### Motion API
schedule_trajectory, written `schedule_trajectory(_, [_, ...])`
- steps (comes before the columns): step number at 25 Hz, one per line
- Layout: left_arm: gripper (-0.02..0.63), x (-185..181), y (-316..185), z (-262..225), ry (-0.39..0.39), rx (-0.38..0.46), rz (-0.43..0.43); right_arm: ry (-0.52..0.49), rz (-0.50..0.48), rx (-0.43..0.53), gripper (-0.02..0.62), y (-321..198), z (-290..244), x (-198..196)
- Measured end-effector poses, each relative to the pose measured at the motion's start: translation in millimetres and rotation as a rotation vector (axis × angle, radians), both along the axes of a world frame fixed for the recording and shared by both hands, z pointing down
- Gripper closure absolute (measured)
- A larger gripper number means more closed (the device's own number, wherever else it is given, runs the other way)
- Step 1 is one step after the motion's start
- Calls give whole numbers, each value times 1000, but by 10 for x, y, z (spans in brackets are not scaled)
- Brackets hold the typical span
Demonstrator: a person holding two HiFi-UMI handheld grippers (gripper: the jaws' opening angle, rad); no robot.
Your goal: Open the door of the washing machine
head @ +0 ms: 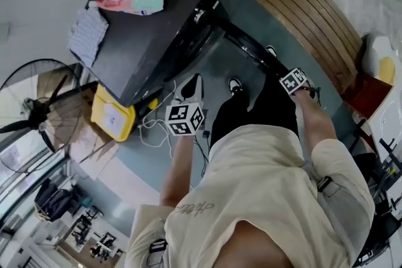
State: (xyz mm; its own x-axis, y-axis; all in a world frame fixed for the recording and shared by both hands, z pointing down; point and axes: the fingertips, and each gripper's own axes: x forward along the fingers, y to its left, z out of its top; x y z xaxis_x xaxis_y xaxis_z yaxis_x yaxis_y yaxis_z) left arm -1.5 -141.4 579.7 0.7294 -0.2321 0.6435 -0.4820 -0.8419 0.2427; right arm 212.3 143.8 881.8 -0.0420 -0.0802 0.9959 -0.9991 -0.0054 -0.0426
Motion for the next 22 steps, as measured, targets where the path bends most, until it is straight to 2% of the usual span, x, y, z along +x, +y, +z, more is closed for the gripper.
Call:
schedule_trajectory(6, [589,633,28,-32,7,1,-63,-49,-57,37,506,-108,-11,601])
schedule_trajectory(12, [591,1220,89,-64,2,3,-81,-85,-235,11,506,-186,-19,1117])
schedule_trajectory(14, [590,1378,76,-97,4,9,-91,-93,-277,51,505,-294,-37,1280])
schedule_trajectory(22, [589,1608,1,-136,-14,26,-169,-97,-445,106,505,-638,-80,1861])
